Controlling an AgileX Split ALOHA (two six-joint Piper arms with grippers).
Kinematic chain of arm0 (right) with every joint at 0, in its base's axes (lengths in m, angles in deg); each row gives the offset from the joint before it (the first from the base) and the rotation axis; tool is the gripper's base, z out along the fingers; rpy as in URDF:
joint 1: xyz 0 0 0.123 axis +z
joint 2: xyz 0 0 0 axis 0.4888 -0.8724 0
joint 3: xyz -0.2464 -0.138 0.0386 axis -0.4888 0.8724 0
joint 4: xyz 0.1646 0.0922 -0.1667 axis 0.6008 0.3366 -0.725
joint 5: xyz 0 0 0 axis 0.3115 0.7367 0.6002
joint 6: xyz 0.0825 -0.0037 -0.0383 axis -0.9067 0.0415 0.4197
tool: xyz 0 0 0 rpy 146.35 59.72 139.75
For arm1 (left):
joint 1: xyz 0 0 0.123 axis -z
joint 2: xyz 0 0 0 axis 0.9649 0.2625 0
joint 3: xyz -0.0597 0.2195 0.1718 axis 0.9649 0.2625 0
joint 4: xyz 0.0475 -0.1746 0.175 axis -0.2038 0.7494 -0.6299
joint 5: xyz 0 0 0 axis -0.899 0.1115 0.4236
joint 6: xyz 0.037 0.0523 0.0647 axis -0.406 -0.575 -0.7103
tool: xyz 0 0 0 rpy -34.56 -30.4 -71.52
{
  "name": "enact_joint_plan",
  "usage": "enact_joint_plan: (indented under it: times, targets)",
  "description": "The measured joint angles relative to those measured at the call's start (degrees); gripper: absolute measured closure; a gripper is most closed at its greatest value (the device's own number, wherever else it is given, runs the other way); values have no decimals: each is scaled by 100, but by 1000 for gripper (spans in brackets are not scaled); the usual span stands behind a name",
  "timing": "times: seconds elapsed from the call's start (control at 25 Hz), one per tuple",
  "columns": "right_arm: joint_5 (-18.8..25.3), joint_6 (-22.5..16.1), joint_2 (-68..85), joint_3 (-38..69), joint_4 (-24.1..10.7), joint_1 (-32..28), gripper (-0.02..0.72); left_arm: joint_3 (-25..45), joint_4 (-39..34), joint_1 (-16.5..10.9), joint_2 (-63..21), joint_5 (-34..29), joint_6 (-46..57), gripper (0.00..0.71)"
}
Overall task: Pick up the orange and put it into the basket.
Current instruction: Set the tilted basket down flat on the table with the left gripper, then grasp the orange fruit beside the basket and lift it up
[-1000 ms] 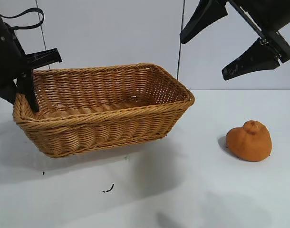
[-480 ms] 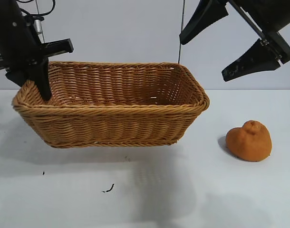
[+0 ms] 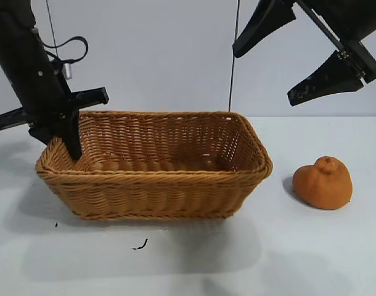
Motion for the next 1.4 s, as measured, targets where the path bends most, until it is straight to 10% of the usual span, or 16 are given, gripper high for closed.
enact_joint_plan:
  times: [0.48, 0.72, 0.84, 1.4]
  targets:
    - [0, -1, 0, 0, -5, 0, 8, 0, 40, 0, 148, 80, -42, 602]
    - [0, -6, 0, 0, -5, 0, 8, 0, 88, 0, 191, 8, -42, 193]
    - [0, -6, 0, 0, -5, 0, 8, -72, 11, 0, 191, -147, -42, 98]
    - [0, -6, 0, 0, -11, 0, 8, -1369, -587, 0, -485, -954, -87, 65]
